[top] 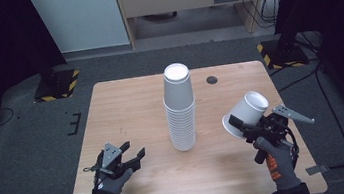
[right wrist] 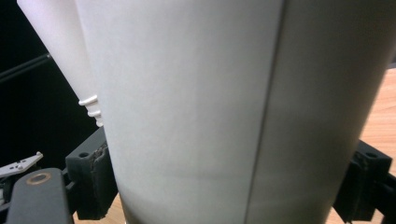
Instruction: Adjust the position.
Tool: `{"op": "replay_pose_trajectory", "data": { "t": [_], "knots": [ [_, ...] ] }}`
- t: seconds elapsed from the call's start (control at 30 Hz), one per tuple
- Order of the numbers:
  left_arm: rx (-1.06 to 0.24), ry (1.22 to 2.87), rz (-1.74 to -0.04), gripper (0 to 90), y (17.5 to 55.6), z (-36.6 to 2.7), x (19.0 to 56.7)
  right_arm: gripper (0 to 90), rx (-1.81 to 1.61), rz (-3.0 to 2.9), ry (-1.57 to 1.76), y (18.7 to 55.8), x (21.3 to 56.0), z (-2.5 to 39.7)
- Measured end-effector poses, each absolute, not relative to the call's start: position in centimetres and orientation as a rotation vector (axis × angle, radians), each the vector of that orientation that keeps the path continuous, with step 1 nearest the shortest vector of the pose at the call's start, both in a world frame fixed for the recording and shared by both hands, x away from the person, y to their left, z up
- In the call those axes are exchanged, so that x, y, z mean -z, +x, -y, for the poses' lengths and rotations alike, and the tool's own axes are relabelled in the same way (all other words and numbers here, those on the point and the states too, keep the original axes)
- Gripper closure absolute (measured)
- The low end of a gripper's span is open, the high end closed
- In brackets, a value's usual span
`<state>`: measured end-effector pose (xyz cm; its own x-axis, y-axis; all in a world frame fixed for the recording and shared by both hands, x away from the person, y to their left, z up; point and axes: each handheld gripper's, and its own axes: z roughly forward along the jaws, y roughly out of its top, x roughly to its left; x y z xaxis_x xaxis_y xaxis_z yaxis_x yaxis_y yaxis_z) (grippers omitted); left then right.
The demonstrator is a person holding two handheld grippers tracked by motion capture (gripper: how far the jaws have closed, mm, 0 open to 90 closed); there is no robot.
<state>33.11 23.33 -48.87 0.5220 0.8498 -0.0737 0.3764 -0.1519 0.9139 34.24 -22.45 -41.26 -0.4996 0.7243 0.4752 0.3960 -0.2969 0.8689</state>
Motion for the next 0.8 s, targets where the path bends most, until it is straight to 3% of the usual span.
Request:
{"op": "replay_pose_trajectory", "data": {
  "t": [0.8],
  "knots": [
    [-0.536,1.738,-0.897,31.9,31.9,-20.3,47.4,13.8,-2.024,-1.646,1.490,33.9,42.4,22.5]
  ]
}}
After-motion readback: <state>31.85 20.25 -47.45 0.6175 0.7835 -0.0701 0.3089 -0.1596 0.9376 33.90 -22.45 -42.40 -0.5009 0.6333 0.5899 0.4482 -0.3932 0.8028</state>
